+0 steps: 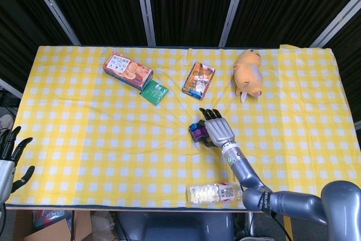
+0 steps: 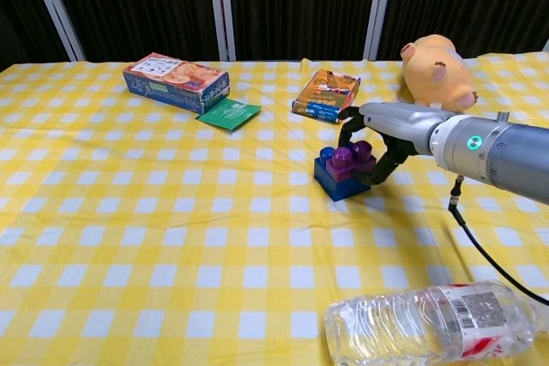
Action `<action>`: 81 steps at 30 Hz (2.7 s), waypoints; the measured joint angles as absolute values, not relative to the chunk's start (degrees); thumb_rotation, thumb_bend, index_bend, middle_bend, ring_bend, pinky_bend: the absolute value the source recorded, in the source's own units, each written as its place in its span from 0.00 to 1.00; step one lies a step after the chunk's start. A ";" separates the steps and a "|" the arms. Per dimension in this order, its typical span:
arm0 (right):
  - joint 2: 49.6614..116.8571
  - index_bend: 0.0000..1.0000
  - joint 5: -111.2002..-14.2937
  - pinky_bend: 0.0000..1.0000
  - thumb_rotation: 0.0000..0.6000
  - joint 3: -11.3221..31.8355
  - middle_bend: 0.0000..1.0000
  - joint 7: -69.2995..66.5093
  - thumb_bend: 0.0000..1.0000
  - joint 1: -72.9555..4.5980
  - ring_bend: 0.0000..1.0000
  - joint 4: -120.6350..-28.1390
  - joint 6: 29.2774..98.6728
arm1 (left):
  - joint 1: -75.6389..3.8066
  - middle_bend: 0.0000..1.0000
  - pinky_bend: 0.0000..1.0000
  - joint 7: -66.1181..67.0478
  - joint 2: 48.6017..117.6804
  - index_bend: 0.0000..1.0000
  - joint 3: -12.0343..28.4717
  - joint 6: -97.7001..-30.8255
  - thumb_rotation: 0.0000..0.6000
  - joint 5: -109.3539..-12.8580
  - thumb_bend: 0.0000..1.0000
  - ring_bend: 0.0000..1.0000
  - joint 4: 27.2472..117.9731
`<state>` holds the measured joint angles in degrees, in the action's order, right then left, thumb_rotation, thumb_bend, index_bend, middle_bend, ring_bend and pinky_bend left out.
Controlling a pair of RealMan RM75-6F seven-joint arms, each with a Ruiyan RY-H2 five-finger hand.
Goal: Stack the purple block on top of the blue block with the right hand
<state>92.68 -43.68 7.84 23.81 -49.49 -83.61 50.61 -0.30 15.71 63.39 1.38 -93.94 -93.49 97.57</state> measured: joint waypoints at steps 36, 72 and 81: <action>74.87 0.04 -50.36 0.00 1.00 6.45 0.00 25.28 0.67 -43.54 0.00 -106.79 60.95 | -0.26 0.00 0.05 16.76 63.51 0.20 0.80 -93.66 1.00 -94.68 0.32 0.00 98.23; 74.12 0.06 -90.55 0.00 1.00 -7.70 0.00 0.69 0.41 -2.20 0.00 -85.97 99.38 | -0.15 0.00 0.05 9.35 61.21 0.20 0.15 -93.50 1.00 -94.74 0.32 0.00 97.81; 73.25 0.09 -92.62 0.00 1.00 -6.79 0.00 4.17 0.41 -1.33 0.00 -87.90 98.97 | 0.19 0.00 0.05 8.03 60.62 0.20 -0.14 -94.05 1.00 -95.33 0.32 0.00 97.28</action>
